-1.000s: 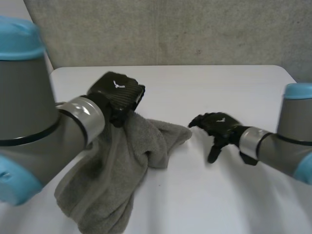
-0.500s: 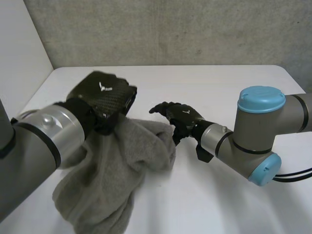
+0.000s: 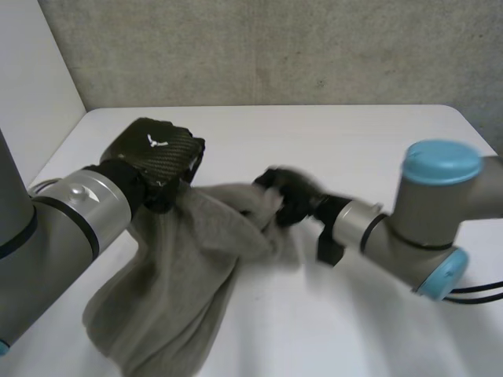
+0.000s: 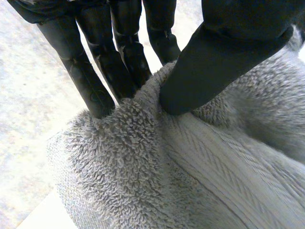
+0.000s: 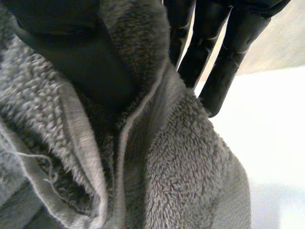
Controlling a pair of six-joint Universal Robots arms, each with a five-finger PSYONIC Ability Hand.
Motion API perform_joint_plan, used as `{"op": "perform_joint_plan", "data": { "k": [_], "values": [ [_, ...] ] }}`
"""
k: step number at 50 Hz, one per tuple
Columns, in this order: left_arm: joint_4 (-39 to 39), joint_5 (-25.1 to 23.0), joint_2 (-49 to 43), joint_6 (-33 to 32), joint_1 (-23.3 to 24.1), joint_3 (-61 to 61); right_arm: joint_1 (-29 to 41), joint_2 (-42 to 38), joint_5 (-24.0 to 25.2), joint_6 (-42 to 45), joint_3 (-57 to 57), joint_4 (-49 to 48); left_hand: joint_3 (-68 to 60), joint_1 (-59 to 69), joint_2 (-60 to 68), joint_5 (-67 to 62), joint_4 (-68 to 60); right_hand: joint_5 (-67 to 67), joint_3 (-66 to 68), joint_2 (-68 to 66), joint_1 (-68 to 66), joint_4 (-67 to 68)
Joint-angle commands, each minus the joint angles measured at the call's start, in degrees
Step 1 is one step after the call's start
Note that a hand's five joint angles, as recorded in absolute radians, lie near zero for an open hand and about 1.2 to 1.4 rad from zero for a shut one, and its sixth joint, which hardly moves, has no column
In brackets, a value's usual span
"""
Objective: Fold the towel.
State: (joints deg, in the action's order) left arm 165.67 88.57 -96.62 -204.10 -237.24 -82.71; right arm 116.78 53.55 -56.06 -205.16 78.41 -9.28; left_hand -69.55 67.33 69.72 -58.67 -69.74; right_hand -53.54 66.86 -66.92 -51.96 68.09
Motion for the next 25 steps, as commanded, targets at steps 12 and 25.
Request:
{"op": "perform_joint_plan", "data": {
  "k": [12,25],
  "values": [
    [6.2,-0.2,2.8,6.9,-3.8,-2.9,-7.5,27.2,-14.4,47.3,10.4,9.1,-10.4,12.7,10.3,-11.3,-10.3,-16.5,13.1,-13.1,-28.0,11.9],
    [6.7,-0.4,-7.5,6.0,-4.1,-7.1,-7.2,25.3,-17.9,78.2,9.1,39.5,-10.4,12.7,10.3,-11.3,-10.3,-16.5,13.1,-13.1,-28.0,11.9]
  ]
}}
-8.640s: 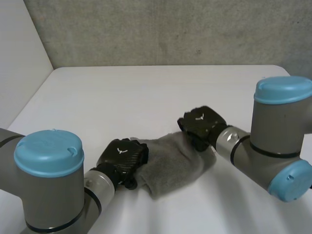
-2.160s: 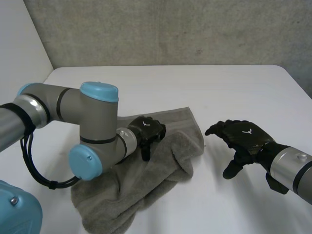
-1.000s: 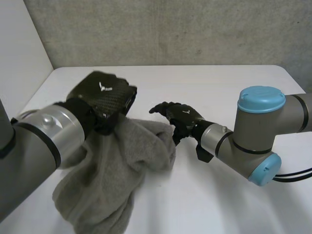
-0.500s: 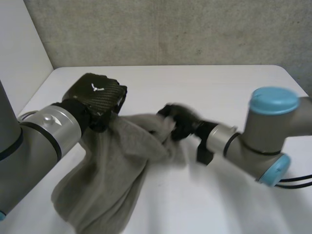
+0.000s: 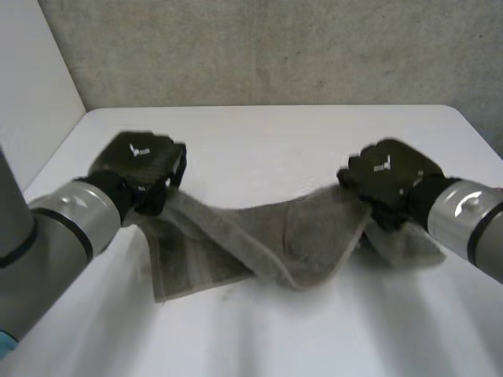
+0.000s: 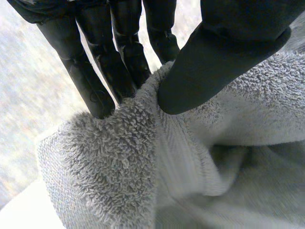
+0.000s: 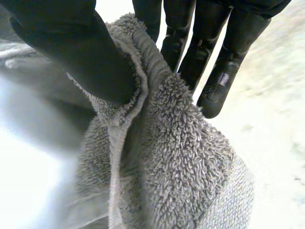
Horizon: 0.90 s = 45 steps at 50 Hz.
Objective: Fold the towel.
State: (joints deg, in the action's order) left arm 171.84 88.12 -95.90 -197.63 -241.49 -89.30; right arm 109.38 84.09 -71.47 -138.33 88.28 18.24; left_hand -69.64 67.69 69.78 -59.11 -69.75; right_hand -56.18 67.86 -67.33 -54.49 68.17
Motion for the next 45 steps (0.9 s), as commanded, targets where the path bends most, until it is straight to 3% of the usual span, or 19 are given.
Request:
{"op": "perform_joint_plan", "data": {
  "k": [1,6,8,9,11,13,14,16,17,19,20,21,22,26,31,36,45],
  "values": [
    [0.5,0.0,-8.3,-0.5,0.1,-0.5,0.2,-5.2,-2.5,11.4,-0.7,12.0,-10.4,12.3,10.2,-10.9,-10.3,-13.8,12.1,-12.7,-25.5,11.8],
    [2.6,0.2,-16.5,-3.3,-0.1,6.2,0.5,-13.0,-6.3,12.4,-7.5,11.9,-10.4,12.3,10.2,-10.9,-10.3,-13.8,12.1,-12.7,-25.5,11.8],
    [3.8,0.2,-20.5,-6.9,-1.2,14.5,1.0,-18.4,-10.9,12.7,-17.3,11.5,-10.4,12.3,10.2,-10.9,-10.3,-13.8,12.1,-12.7,-25.5,11.8],
    [3.8,0.2,-20.5,-6.9,-1.2,14.5,1.0,-18.4,-10.9,12.7,-17.3,11.5,-10.4,12.3,10.2,-10.9,-10.3,-13.8,12.1,-12.7,-25.5,11.8],
    [4.6,0.3,-21.8,-8.5,-1.9,20.0,2.0,-23.5,-14.8,12.5,-31.0,7.7,-10.4,12.3,10.2,-10.9,-10.3,-13.8,12.1,-12.7,-25.5,11.8],
    [6.9,0.8,-23.4,-9.3,-2.3,33.3,2.6,-24.8,-15.6,11.7,-37.1,3.9,-10.4,12.3,10.2,-10.9,-10.3,-13.8,12.1,-12.7,-25.5,11.8],
    [6.9,0.8,-23.4,-9.3,-2.3,33.3,2.6,-24.8,-15.6,11.7,-37.1,3.8,-10.4,12.3,10.2,-10.9,-10.3,-13.8,12.1,-12.7,-25.5,11.8],
    [11.0,1.4,-23.4,-8.4,-2.5,43.6,3.6,-24.9,-15.6,10.6,-44.3,-8.2,-10.4,12.3,10.2,-10.9,-10.3,-13.8,12.1,-12.7,-25.5,11.8],
    [11.1,1.4,-23.4,-8.4,-2.5,43.7,3.6,-24.9,-15.6,10.6,-44.3,-8.2,-10.4,12.3,10.2,-10.9,-10.3,-13.8,12.1,-12.7,-25.5,11.8],
    [14.3,2.1,-22.5,-7.5,-2.5,46.2,4.0,-21.8,-15.2,8.7,-42.5,-23.7,-10.4,12.3,10.2,-10.9,-10.3,-13.8,12.1,-12.7,-25.5,11.8],
    [18.7,2.8,-20.8,-6.4,-2.6,46.8,4.0,-21.8,-15.2,8.7,-42.5,-23.8,-10.4,12.3,10.2,-10.9,-10.3,-13.8,12.1,-12.7,-25.5,11.8],
    [18.7,2.9,-20.7,-6.4,-2.6,46.9,3.9,-19.3,-14.7,7.7,-39.4,-30.7,-10.4,12.3,10.2,-10.9,-10.3,-13.8,12.1,-12.7,-25.5,11.8],
    [22.5,4.0,-17.9,-5.0,-2.6,45.6,3.8,-17.0,-14.1,6.8,-36.0,-36.4,-10.4,12.3,10.2,-10.9,-10.3,-13.8,12.1,-12.7,-25.5,11.8],
    [27.8,5.1,-11.6,-2.9,-2.8,33.7,4.0,-14.0,-12.0,6.6,-30.2,-38.5,-10.4,12.3,10.2,-10.9,-10.3,-13.8,12.1,-12.7,-25.5,11.8],
    [30.4,4.9,-9.0,-2.9,-3.2,25.0,3.6,-13.2,-10.5,5.5,-21.8,-28.0,-10.4,12.3,10.2,-10.9,-10.3,-13.8,12.1,-12.7,-25.5,11.8],
    [33.9,4.7,-7.7,-2.9,-3.5,4.5,3.5,-14.0,-8.1,4.1,-13.9,-22.1,-10.4,12.3,10.2,-10.9,-10.3,-13.8,12.1,-12.7,-25.5,11.8],
    [35.8,4.7,-12.1,-2.9,-4.2,-10.4,3.3,-22.9,-1.7,2.5,-4.1,-20.6,-10.4,12.3,10.2,-10.9,-10.3,-13.8,12.1,-12.7,-25.5,11.8]
  ]
}}
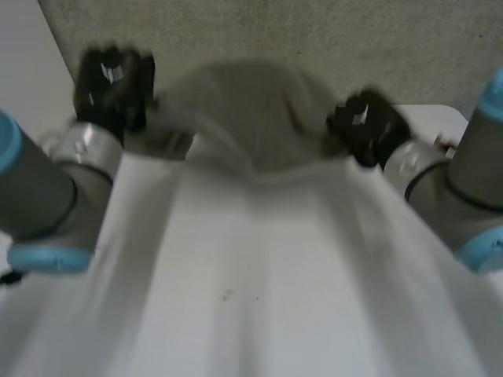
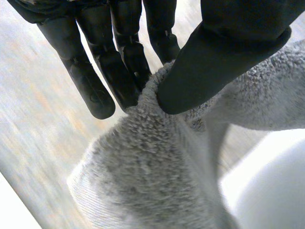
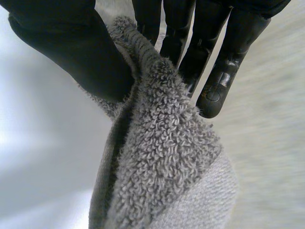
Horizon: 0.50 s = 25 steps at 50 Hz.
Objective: Fold the towel.
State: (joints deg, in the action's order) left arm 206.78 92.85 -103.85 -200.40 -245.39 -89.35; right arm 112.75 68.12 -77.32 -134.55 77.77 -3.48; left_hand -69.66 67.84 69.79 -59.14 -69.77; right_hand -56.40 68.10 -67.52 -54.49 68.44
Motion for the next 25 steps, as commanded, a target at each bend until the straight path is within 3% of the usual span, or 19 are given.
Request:
{"op": "perform_joint_plan", "data": {
  "k": [1,5,7,11,13,18,25],
  "values": [
    [0.5,0.0,-5.4,-0.1,-0.4,-11.7,0.0,-8.9,4.2,-1.6,7.4,1.2,-10.3,12.2,10.2,-10.9,-10.2,-12.8,11.1,-11.7,-24.7,10.8],
    [0.2,0.0,-5.8,-0.1,-0.4,-14.0,-0.1,-10.8,4.2,-3.6,8.5,1.7,-10.3,12.2,10.2,-10.9,-10.2,-2.1,0.4,-0.9,-14.0,0.0],
    [0.2,0.0,-5.4,-0.1,-1.1,-15.7,-0.5,-10.7,4.4,-8.6,8.9,2.2,-10.3,12.2,10.2,-10.9,-10.2,20.7,-22.4,21.8,8.8,-22.8],
    [0.2,0.0,-4.7,-0.1,-2.0,-16.6,-2.5,-9.4,4.6,-15.7,9.2,2.3,-10.3,12.2,10.2,-10.9,-10.2,24.4,-26.1,25.5,12.4,-26.4],
    [0.1,0.0,-4.3,-0.1,-2.4,-16.7,-5.4,-6.5,5.2,-22.6,10.3,2.3,-10.3,12.2,10.2,-10.9,-10.2,32.6,-34.3,33.7,20.6,-34.6],
    [0.0,0.0,-2.1,0.0,-2.7,-17.8,-9.6,-3.7,5.9,-29.4,12.7,2.3,-10.3,12.2,10.2,-10.9,-10.2,35.5,-37.2,36.6,23.5,-37.5],
    [0.0,-0.3,-0.4,0.0,-3.0,-19.0,-13.9,-2.9,7.3,-30.9,17.2,2.3,-10.3,12.2,10.2,-10.9,-10.2,35.6,-37.3,36.7,23.7,-37.7]
  ]
}}
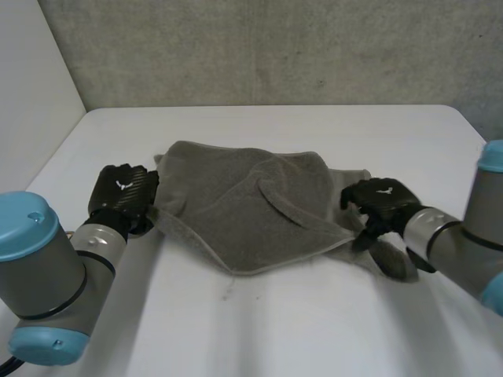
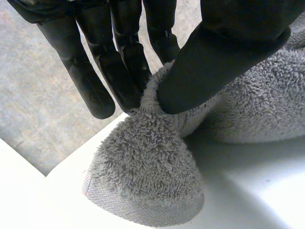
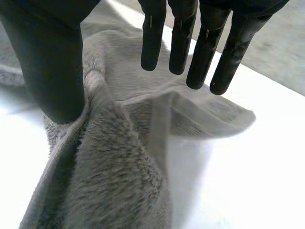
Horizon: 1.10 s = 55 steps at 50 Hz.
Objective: Fold the towel.
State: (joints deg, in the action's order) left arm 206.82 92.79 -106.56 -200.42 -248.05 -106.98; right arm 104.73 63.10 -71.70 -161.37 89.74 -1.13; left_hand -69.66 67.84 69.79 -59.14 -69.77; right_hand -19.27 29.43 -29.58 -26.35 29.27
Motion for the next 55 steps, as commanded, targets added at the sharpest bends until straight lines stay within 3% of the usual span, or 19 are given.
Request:
{"op": "perform_joint_plan", "data": {
  "k": [1,15,20,28,40,47,55],
  "values": [
    [0.0,-0.3,2.8,0.0,-0.3,-1.7,-7.0,2.2,1.9,-3.9,6.5,-0.1,-10.3,12.2,10.2,-10.9,-10.2,-1.7,1.5,-1.4,-4.6,1.7],
    [-0.7,-0.2,5.0,0.0,-0.8,-2.5,-10.4,7.0,3.8,-1.3,14.4,-0.8,-10.3,12.2,10.2,-10.9,-10.2,-4.2,4.0,-3.9,-7.1,4.2],
    [-3.5,-0.3,9.4,0.0,-1.4,-3.0,-10.4,14.7,6.6,4.2,19.8,-0.1,-10.3,12.2,10.2,-10.9,-10.2,-8.1,7.9,-7.8,-11.0,8.1],
    [-8.1,-2.1,17.5,0.1,-3.1,-4.0,-10.3,21.3,6.7,5.5,22.6,2.0,-10.3,12.2,10.2,-10.9,-10.2,-8.6,8.4,-8.3,-11.5,8.6],
    [-8.2,-4.3,18.9,0.3,-3.4,-2.2,-3.7,20.0,7.5,3.0,22.7,2.8,-10.3,12.2,10.2,-10.9,-10.2,-3.0,2.9,-2.7,-5.9,3.0],
    [-8.2,-4.2,18.9,0.3,-3.0,-0.3,2.0,12.7,6.6,1.6,21.7,-0.4,-10.3,12.2,10.2,-10.9,-10.2,-5.7,5.5,-5.4,-8.6,5.7],
    [-8.4,-4.2,18.5,0.3,-3.8,-0.7,1.5,10.1,4.0,2.7,21.7,-5.3,-10.3,12.2,10.2,-10.9,-10.2,-11.1,10.9,-10.8,-14.0,11.1]
  ]
}}
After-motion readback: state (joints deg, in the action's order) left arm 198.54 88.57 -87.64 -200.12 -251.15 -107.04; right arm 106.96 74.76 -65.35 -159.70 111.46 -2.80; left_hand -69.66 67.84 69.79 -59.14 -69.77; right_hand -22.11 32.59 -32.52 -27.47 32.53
